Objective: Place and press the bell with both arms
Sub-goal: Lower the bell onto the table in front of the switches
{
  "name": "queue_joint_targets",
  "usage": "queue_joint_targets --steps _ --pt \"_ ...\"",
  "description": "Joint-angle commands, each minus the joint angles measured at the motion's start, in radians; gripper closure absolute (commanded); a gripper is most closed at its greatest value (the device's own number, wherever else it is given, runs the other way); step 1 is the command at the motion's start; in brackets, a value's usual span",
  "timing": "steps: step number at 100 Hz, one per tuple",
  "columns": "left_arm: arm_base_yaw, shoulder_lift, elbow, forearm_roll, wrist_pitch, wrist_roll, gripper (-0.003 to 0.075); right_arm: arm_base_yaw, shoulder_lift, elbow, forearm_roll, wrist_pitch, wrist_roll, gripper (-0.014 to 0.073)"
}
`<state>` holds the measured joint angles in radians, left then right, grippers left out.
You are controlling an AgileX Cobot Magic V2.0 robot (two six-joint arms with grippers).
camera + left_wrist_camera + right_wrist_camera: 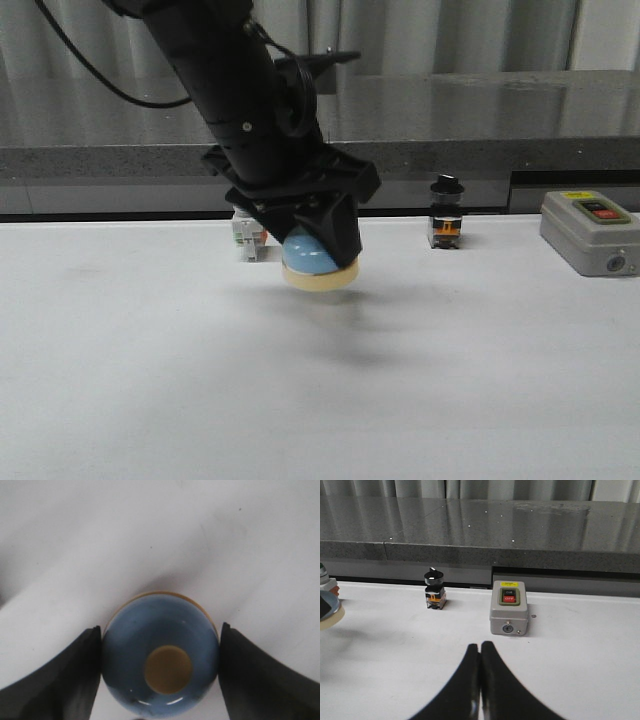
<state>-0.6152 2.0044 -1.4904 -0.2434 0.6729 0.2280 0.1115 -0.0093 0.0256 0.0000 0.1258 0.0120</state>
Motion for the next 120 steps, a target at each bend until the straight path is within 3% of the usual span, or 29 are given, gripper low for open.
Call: queue_joint_targets --steps 1,44,56,67,76,120 --pt "-0.008 -0.023 -0.033 -0.016 -0.038 -0.001 0.0554 -0.005 -0.019 -0.014 -0.014 -0.086 -0.001 0.0654" --pt "-0.008 0.059 -0.033 -0.026 -0.014 -0.001 0.0546 -0.005 -0.019 -0.014 -0.014 -0.086 -0.001 0.0654" --pt "-0.008 0.061 -0.033 -0.026 -0.003 -0.001 0.0444 -0.005 -0.019 -0.014 -0.014 -0.086 -0.001 0.0654" --pt "-0.008 0.061 -0.033 -0.029 -0.001 -0.001 0.0236 -0.005 -0.019 -0.014 -0.014 -0.086 -0.001 0.0654" --pt "-0.008 0.061 -0.033 -0.033 -0.001 -0.001 0.0122 -0.005 -0.019 -0.014 -0.014 -0.086 -0.001 0.0654" --pt "-0.008 0.009 -0.033 -0.035 -0.003 -0.001 0.0097 -0.005 -0.019 -0.014 -0.014 -0.086 -0.001 0.0654"
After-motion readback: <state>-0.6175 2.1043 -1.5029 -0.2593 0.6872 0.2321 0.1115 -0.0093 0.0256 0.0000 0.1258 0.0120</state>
